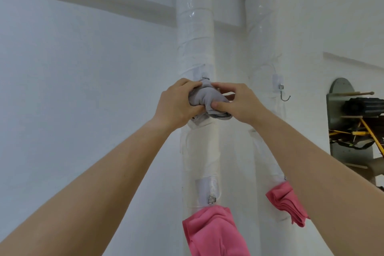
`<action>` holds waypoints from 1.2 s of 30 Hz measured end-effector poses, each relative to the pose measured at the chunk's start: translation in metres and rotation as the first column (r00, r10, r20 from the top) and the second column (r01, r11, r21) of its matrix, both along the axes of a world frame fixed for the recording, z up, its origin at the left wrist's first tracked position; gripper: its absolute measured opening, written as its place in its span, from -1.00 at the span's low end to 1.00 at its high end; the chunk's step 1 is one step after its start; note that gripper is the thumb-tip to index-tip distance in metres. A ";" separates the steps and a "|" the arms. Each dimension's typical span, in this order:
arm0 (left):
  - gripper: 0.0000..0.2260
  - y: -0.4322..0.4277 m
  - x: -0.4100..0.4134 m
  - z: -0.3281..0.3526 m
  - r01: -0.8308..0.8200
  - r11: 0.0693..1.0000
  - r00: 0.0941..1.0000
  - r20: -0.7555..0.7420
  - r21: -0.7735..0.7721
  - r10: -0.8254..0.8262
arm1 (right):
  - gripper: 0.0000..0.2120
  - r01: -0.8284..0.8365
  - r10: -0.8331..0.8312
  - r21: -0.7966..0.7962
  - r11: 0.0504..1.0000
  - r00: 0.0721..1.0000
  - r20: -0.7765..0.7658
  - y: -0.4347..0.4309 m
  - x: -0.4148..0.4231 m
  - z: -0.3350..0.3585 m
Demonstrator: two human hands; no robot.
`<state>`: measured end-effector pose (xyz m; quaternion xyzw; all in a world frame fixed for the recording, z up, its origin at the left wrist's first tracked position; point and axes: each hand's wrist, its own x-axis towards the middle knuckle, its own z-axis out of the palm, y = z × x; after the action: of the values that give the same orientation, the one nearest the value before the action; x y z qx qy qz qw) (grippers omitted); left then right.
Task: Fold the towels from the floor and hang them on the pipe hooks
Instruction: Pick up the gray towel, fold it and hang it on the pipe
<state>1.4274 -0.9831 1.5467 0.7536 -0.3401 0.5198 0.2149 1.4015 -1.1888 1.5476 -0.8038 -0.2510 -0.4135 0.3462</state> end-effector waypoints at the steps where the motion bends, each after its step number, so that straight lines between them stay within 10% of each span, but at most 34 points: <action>1: -0.48 -0.002 0.000 0.000 -0.001 1.000 1.000 0.004 -0.024 0.001 | -0.45 0.023 -0.024 0.024 0.999 0.999 0.029 0.004 0.000 -0.002; 11: -0.52 0.005 -0.011 0.004 0.108 0.994 0.973 -0.202 -0.023 -0.110 | -0.48 0.090 -0.105 0.133 0.987 0.989 0.104 0.018 -0.001 -0.010; 25: -0.70 -0.013 -0.003 -0.006 0.053 0.977 0.996 -0.058 -0.205 -0.066 | -0.58 0.152 -0.188 0.252 0.956 0.974 0.126 0.032 0.011 -0.014; 36: -0.65 -0.007 -0.026 0.016 -0.141 0.977 0.983 -0.091 0.160 0.156 | -0.51 0.227 -0.220 -0.213 0.950 0.974 0.055 0.018 -0.029 0.011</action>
<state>1.4013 -0.9897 1.5623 0.8170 -0.3101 0.4673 0.1342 1.3726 -1.1707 1.5590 -0.8538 -0.2077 -0.4322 0.2029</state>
